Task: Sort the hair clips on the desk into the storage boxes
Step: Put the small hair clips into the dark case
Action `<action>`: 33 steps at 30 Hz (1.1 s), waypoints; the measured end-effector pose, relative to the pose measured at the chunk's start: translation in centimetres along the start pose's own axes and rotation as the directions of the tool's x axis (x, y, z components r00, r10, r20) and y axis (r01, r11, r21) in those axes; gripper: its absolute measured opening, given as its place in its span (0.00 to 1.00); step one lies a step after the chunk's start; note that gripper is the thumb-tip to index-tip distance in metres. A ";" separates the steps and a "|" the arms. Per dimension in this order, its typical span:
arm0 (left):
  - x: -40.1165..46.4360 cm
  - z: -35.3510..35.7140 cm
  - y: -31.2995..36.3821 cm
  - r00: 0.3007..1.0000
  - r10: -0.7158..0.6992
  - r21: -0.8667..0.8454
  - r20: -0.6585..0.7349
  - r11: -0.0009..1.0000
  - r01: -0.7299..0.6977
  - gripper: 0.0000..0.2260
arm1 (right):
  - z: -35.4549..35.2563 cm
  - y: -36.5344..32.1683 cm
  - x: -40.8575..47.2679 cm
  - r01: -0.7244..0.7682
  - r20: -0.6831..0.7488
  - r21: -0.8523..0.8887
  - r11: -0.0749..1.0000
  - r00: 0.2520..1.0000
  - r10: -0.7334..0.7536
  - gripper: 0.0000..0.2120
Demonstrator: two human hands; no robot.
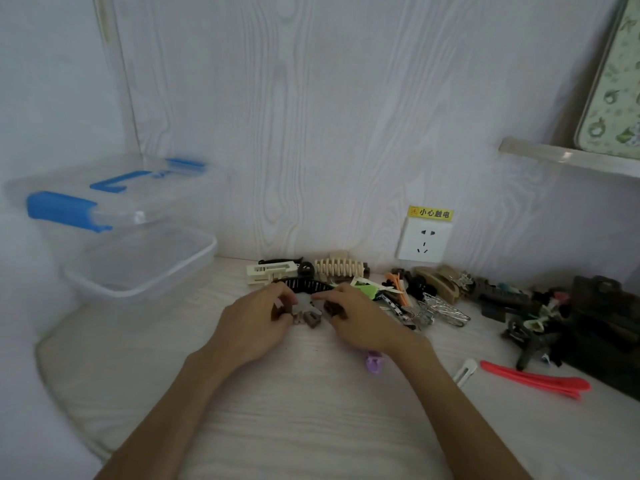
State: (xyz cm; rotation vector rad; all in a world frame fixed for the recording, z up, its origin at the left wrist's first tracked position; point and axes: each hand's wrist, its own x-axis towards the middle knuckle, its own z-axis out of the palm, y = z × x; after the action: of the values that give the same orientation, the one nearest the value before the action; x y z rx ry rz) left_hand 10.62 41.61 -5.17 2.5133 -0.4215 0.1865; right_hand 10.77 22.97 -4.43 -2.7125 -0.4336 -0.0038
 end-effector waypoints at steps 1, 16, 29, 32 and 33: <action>0.0 0.0 0.0 1.000 0.021 -0.005 0.010 1.000 -0.021 0.10 | -0.3 0.0 0.2 0.000 0.041 -0.044 0.999 0.999 0.002 0.24; 0.4 0.3 -1.8 0.999 0.048 -0.164 -0.014 0.985 -0.050 0.12 | 1.2 0.9 -1.3 0.064 -0.287 0.378 0.924 0.956 0.052 0.21; 0.6 1.1 -1.8 0.983 0.174 -0.028 0.058 0.985 -0.173 0.15 | 0.7 0.3 -1.6 0.151 -0.398 0.681 0.717 0.898 0.189 0.07; 0.6 0.7 -2.1 0.990 0.141 -0.130 0.019 0.982 -0.138 0.10 | 0.3 0.4 -1.6 0.178 -0.429 0.733 0.656 0.869 0.244 0.06; 0.6 0.5 -2.0 0.993 0.118 -0.184 -0.018 0.976 -0.119 0.08 | 0.1 0.5 -1.6 0.185 -0.436 0.752 0.632 0.860 0.266 0.06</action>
State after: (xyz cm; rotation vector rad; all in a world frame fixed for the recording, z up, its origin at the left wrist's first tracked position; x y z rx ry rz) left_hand 11.84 42.74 -6.51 2.3060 -0.5600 0.1933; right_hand 9.41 22.13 -4.82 -1.7352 -0.1375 -0.4260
